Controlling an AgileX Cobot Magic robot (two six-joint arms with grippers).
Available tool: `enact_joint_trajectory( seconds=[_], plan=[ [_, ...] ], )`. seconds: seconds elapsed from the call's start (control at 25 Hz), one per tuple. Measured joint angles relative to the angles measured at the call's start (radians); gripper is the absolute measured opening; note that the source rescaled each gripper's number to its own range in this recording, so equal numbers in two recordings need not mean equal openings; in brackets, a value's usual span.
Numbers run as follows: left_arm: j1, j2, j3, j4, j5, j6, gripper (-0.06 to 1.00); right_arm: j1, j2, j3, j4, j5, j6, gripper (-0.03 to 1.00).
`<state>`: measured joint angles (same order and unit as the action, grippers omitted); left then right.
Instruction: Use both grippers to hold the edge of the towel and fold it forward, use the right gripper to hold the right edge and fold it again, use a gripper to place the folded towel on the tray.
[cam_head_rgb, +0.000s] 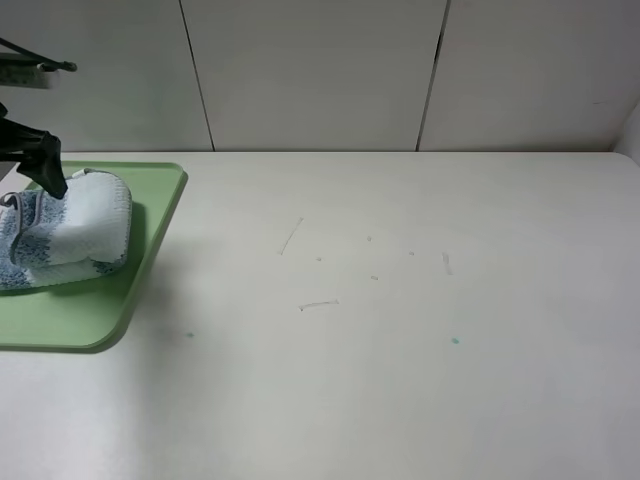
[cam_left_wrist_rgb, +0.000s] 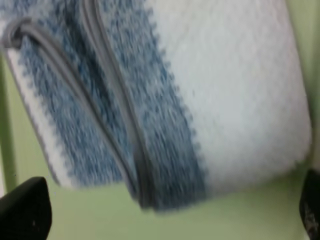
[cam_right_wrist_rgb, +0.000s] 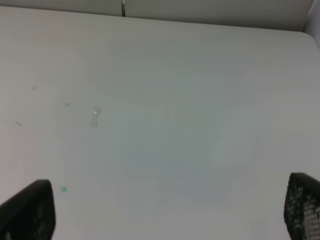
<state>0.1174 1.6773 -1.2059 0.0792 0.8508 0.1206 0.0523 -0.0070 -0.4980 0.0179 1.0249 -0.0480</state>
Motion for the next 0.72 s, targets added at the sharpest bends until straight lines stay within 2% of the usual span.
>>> enact_joint_trajectory(
  seconds=[0.28, 0.72],
  plan=[
    [0.000, -0.156, 0.007, -0.067, 0.182, 0.032, 1.00, 0.000, 0.000, 0.000, 0.000, 0.000, 0.000, 1.00],
    [0.000, -0.588, 0.255, -0.129, 0.275, 0.105, 1.00, 0.000, 0.000, 0.000, 0.000, 0.000, 0.000, 1.00]
  ],
)
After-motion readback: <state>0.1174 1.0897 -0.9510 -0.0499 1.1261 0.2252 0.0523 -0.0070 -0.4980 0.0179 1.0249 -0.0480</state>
